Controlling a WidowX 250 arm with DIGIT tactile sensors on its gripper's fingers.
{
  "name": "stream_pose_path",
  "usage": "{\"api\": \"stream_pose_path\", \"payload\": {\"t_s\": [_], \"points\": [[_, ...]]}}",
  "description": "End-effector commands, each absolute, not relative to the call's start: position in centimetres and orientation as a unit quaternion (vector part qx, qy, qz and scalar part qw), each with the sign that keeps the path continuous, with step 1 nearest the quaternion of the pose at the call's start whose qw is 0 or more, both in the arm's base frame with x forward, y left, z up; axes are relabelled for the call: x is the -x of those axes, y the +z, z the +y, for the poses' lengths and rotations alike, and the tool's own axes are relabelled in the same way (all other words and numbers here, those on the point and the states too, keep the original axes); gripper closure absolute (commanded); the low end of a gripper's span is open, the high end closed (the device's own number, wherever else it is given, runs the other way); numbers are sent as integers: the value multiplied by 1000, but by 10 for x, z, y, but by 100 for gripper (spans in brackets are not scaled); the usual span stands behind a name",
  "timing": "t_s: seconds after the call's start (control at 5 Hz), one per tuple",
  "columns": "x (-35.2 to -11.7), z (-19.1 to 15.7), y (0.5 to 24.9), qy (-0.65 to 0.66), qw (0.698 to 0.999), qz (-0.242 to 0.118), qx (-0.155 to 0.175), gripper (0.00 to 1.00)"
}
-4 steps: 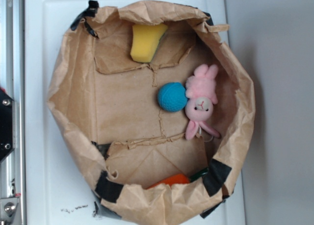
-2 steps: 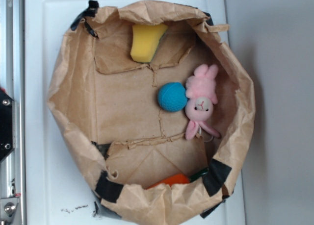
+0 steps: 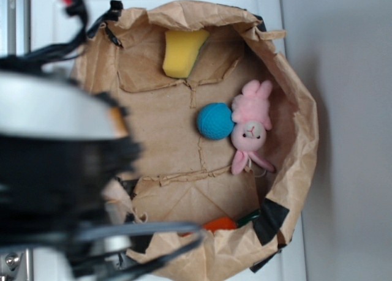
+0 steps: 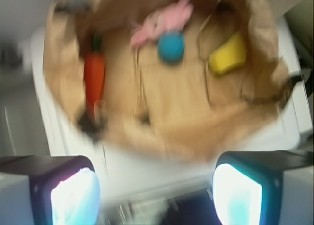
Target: Grab the green sponge.
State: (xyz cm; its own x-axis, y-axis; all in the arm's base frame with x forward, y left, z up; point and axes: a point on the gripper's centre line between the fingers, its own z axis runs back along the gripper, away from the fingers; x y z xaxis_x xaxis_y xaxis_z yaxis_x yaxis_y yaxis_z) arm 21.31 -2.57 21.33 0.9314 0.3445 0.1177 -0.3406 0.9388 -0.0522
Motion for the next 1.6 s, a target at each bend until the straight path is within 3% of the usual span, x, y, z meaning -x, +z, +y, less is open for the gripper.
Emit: {"api": "stream_pose_path", "payload": {"t_s": [0.0, 0.2, 0.4, 0.6, 0.8, 1.0, 1.2, 1.4], "points": [[-218, -17, 228, 188, 978, -87, 21, 0], [-218, -17, 228, 188, 978, -87, 21, 0], [-251, -8, 214, 278, 955, -103, 11, 0], [-273, 2, 188, 394, 910, -134, -5, 0], [-276, 20, 145, 504, 857, -104, -30, 0], [-275, 43, 115, 545, 824, -133, -75, 0], [-273, 64, 87, 551, 812, -148, -124, 0], [-267, 74, 90, 552, 810, -132, -145, 0]]}}
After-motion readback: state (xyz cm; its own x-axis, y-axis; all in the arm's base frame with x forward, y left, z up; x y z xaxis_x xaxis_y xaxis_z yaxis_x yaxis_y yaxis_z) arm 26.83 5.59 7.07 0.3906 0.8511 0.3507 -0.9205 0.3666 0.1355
